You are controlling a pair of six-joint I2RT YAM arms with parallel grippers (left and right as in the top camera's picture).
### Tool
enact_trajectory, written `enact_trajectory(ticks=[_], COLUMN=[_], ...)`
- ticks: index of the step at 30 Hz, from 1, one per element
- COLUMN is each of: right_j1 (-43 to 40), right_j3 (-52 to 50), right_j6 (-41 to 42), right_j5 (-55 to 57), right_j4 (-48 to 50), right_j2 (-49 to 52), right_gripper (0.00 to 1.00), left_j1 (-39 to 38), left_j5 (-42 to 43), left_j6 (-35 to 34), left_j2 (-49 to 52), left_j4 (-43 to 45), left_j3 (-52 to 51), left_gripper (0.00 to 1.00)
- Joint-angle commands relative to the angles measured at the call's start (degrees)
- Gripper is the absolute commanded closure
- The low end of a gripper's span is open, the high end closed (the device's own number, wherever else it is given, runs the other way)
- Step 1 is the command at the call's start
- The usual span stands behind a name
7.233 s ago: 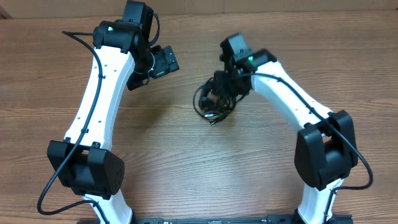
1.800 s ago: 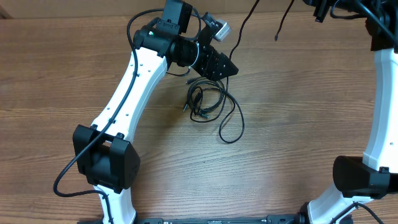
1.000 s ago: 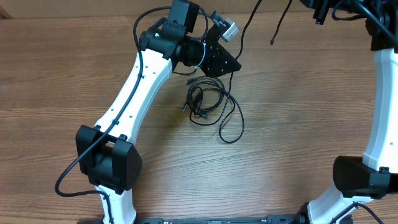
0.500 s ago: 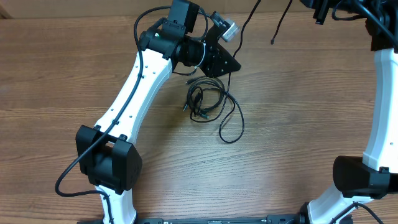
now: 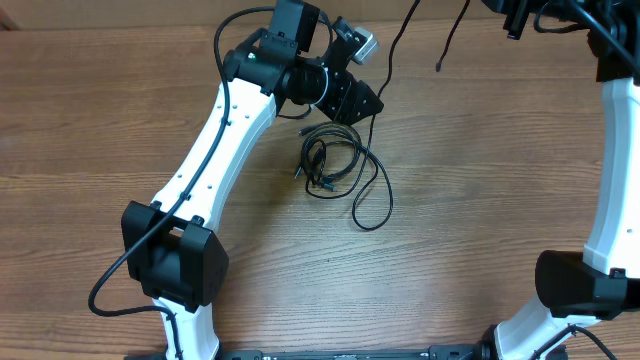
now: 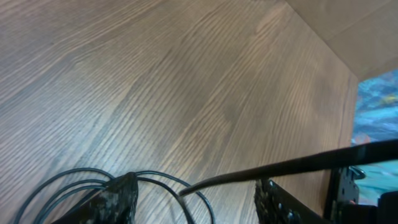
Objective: Untangle cables
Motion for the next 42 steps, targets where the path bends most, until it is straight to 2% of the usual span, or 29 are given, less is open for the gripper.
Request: enact_trajectory(ticks=[1, 6, 12, 16, 22, 24, 28, 30, 32, 37, 38, 39, 40, 42], right_j1=[0.3, 0.3, 0.8, 0.9, 0.9, 0.9, 0.9, 0.9, 0.9, 0.9, 0.9, 0.9, 0.9, 0.9], right_j3=[0.5, 0.5, 0.5, 0.5, 0.5, 0.5, 0.5, 0.5, 0.5, 0.5, 0.5, 0.5, 0.5, 0.5], right_j6=[-0.3, -0.3, -0.3, -0.3, -0.3, -0.3, -0.3, -0.3, -0.3, -1.8, -1.8, -1.8, -1.8, -1.8], right_j5=[-0.7, -0.7, -0.7, -0.7, -0.7, -0.7, -0.7, -0.7, -0.7, -0.7, -0.7, -0.7, -0.7, -0.7], right_j4=[0.3, 0.3, 0.3, 0.3, 0.3, 0.3, 0.3, 0.3, 0.3, 0.3, 0.3, 0.3, 0.3, 0.3], right_j2=[-0.3, -0.3, -0.3, -0.3, -0.3, -0.3, -0.3, -0.3, -0.3, -0.3, -0.3, -0.3, -0.3, -0.3], right_gripper=[0.96, 0.96, 0.96, 0.96, 0.96, 0.96, 0.96, 0.96, 0.96, 0.96, 0.96, 0.96, 0.96, 0.96], left_j1=[1.0, 0.8, -0.5, -0.7, -0.5, -0.5, -0.5, -0.5, -0.5, -0.5, -0.5, -0.5, -0.4, -0.5], left_j5=[-0.7, 6.3, 7.2, 7.5, 7.5, 7.5, 7.4, 7.4, 7.3, 7.3, 7.3, 7.3, 7.2, 6.6], left_j6=[-0.8, 2.3, 2.2, 2.2, 2.2, 2.2, 2.2, 2.2, 1.7, 1.2, 0.9, 0.4, 0.5, 0.5], left_j2=[0.6, 0.6, 1.5, 2.3, 2.3, 2.3, 2.3, 2.3, 2.3, 2.3, 2.3, 2.3, 2.3, 2.3], left_j4=[0.5, 0.7, 2.6, 2.3, 2.3, 2.2, 2.2, 2.2, 2.3, 2.3, 2.2, 2.2, 2.3, 2.8], left_j3=[0.1, 0.1, 0.1, 0.0, 0.0, 0.0, 0.1, 0.0, 0.0, 0.1, 0.1, 0.0, 0.1, 0.0], left_gripper=[0.35, 0.25, 0.30, 0.46, 0.59, 0.69, 0.82, 0.86, 0.96, 0.96, 0.94, 0.84, 0.49, 0.27])
